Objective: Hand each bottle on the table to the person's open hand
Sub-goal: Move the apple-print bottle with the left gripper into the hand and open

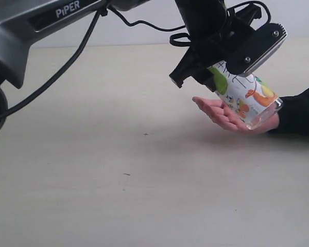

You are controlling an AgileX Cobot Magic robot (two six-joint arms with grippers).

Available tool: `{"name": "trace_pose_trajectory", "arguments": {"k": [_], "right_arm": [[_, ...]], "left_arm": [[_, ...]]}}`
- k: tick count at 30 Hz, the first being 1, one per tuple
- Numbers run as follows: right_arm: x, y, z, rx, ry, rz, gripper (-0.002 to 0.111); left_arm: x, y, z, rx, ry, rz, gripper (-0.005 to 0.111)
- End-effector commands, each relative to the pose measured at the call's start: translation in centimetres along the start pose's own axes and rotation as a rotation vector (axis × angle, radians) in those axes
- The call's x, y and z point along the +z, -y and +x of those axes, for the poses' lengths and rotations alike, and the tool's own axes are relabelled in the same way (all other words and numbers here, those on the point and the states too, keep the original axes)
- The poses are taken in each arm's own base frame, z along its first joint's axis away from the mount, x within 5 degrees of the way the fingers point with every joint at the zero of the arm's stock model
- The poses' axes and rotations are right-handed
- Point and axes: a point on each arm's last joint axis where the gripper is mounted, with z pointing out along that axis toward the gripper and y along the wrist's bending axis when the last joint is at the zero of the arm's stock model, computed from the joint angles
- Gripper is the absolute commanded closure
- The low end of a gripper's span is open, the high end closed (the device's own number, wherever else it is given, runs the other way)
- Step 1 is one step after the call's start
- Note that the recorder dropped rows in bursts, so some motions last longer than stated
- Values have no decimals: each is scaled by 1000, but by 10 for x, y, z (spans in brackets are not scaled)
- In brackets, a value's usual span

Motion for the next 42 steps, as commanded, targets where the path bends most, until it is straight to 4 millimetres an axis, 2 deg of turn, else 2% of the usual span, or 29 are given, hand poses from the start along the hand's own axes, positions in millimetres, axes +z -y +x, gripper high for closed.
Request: {"name": "trace_pose_trajectory", "arguments": {"k": [1,13,18,24,28,32,35,38,39,40,41,42], "right_arm": [[0,0,1,-2,0,5,108],[0,0,1,-2,0,5,108],[0,0,1,-2,0,5,108],[0,0,1,-2,0,5,108],[0,0,1,-2,0,5,108],[0,0,1,-2,0,5,108],[0,0,1,-2,0,5,108],[0,0,1,-2,0,5,108],[0,0,1,-2,0,5,108],[0,0,1,-2,0,5,108],[0,0,1,-2,0,5,108],[0,0,1,-2,0,5,108]], "left_arm": [[9,-3,-9,62,66,-29,107],[36,-2,-12,198,132,-63,107],[56,6,10,151,105,-46,107],[57,11,38,59,85,-56,107],[58,12,36,58,93,-41,107],[66,13,22,83,116,-13,107],[75,16,22,81,121,2,107],[75,14,23,60,112,-16,107],[75,14,23,38,109,-24,106],[75,13,23,13,107,-32,100],[75,12,23,11,104,-36,93],[75,12,24,11,102,-43,80]]}}
